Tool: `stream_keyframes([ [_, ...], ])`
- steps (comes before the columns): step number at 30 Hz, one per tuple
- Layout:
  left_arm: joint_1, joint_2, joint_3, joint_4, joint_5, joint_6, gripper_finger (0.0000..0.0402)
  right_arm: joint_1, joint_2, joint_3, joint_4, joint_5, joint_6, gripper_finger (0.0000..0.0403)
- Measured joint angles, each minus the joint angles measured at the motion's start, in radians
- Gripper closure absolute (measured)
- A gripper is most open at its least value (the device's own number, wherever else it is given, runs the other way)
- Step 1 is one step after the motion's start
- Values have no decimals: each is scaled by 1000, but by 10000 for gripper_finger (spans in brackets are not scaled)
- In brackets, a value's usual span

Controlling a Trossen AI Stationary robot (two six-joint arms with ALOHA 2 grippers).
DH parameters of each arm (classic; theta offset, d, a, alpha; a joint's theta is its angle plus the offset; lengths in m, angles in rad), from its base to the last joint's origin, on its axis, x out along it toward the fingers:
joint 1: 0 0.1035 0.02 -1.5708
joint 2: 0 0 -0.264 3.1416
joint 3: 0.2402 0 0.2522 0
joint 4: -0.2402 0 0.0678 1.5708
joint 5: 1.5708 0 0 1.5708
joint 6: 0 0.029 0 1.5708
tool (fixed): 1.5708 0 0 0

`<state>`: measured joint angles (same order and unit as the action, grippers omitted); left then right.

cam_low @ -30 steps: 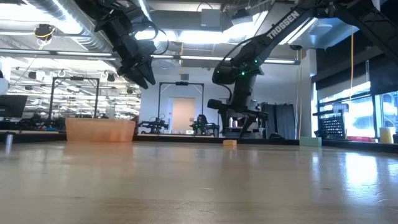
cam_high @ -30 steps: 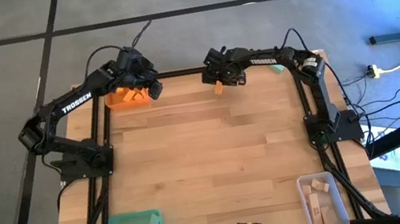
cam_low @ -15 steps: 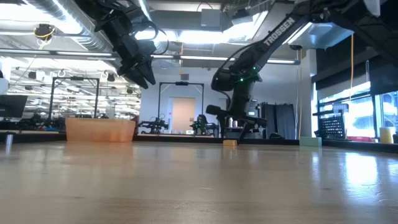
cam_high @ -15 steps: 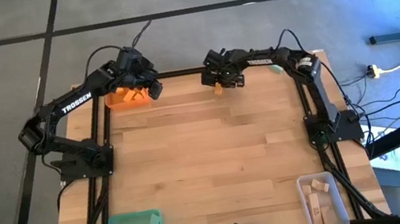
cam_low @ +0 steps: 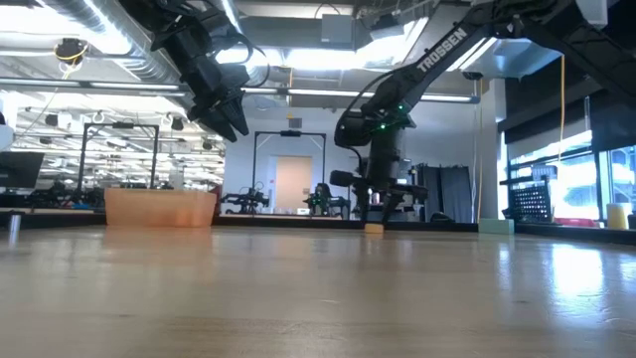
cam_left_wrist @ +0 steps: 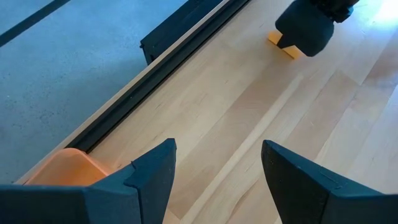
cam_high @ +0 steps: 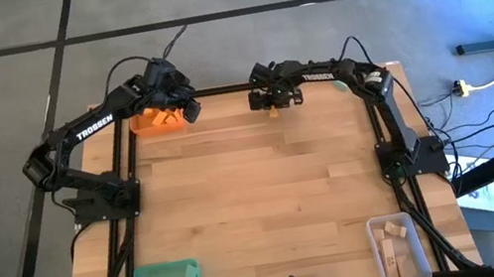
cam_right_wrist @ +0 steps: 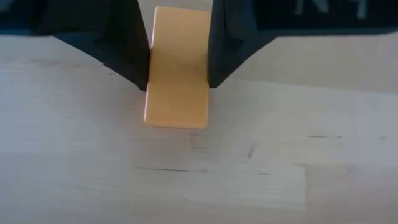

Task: Sort & place blocks by color
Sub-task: Put the orange block into the orange bin

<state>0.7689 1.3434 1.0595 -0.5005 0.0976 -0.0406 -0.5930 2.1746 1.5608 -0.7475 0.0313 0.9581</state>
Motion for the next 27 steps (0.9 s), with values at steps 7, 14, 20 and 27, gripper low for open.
stream_keyframes([
  [7,0,0,0,0,1,0,174,2,0,1,-5,-57,-183,278],
  [14,0,0,0,-1,1,147,174,21,14,95,-84,-256,-502,278],
  [20,0,0,0,-1,-1,399,174,20,8,234,-164,-447,-689,278],
  [27,0,0,0,25,66,740,174,25,7,406,-328,-559,-897,278],
])
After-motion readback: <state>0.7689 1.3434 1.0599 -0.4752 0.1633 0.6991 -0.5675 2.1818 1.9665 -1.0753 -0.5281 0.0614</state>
